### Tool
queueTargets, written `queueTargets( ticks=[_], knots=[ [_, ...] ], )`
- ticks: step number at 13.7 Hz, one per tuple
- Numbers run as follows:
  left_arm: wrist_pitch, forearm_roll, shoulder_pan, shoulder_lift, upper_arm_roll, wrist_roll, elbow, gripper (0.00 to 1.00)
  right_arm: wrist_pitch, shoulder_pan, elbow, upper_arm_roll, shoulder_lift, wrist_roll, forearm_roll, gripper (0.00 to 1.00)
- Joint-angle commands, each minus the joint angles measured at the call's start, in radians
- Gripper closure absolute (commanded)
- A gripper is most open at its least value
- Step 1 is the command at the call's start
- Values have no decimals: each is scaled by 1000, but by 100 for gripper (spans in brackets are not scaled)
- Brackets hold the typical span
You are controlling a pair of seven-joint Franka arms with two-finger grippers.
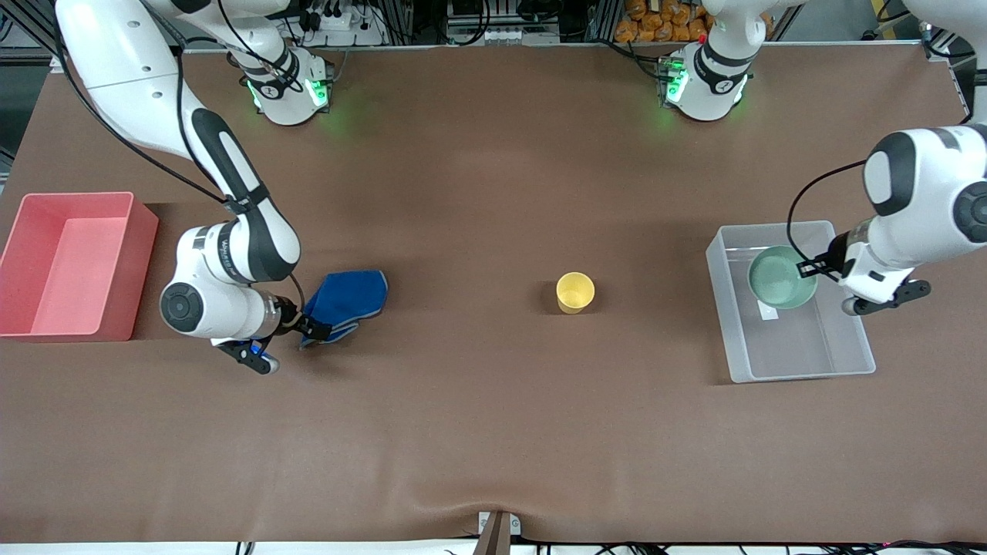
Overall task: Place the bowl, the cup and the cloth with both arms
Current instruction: 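Lift the green bowl into the clear bin while the right gripper grasps the cloth, then release the bowl in the clear bin while the right gripper lifts the cloth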
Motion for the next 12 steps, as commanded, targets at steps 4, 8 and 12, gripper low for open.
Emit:
queueTargets(
  ticks=[4, 8, 12],
  knots=[
    [182, 47, 4, -37, -3, 25, -170, 100, 20, 35, -75, 2, -47, 16, 156, 0],
    [258, 48, 6, -38, -3, 25, -235, 100, 20, 43, -106, 0, -56, 15, 156, 0],
    [332, 48, 15, -20, -3, 25, -276, 100, 20, 32, -111, 0, -54, -2, 154, 2]
  ],
)
